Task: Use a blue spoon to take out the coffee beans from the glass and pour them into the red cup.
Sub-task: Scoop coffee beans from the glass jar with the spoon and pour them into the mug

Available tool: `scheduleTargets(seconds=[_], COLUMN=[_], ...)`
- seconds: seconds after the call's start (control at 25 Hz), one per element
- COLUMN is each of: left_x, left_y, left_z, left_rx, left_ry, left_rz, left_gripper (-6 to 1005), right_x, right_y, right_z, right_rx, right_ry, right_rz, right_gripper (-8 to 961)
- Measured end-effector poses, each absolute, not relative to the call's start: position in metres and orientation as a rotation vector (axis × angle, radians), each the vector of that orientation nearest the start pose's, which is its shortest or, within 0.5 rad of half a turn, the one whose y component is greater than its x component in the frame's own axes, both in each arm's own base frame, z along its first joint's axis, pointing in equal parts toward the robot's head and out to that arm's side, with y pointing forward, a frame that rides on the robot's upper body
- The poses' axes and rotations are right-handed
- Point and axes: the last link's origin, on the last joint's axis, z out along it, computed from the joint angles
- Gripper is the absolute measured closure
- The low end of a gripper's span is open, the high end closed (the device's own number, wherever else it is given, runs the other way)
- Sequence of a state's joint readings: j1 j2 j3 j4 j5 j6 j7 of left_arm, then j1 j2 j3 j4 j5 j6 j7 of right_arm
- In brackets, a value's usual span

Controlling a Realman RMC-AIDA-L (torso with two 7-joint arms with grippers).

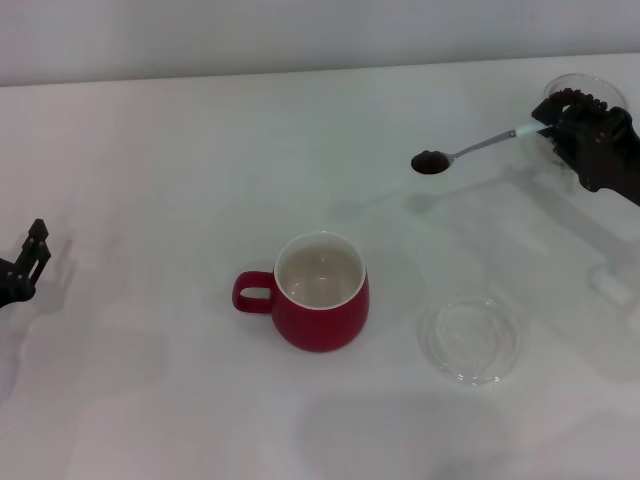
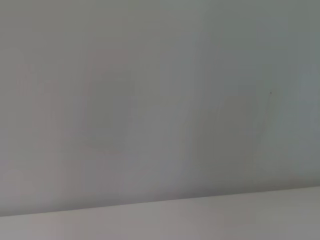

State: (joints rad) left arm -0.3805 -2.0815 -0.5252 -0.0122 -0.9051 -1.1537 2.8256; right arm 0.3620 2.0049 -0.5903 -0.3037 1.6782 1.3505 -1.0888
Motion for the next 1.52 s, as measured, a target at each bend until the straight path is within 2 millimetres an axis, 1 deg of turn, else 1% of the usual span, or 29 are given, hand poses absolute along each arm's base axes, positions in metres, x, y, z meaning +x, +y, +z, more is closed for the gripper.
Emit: scheduleTargets(seconds=[0.64,1.2,1.52], left_x=[-0.364,-0.364,-0.364], left_y=[0.288,0.287,0.287], left_z=[-0.035,-0.036,-0.036], left_rx=[-1.819,-1.820,-1.820], left_ry=[-0.644,-0.646,-0.647], left_rz=[-0.572,-0.573,-0.572], left_gripper=[409,408,408], right_x=[0.334,0.326,0.320], right_y=[0.300,0.293,0.292], right_z=[0.018,0.001,-0.005], right_rx=[-1.656,-1.727,-1.759], right_ry=[1.920,1.962,1.961], right_rz=[1.441,1.422,1.438], right_gripper=[781,780,779])
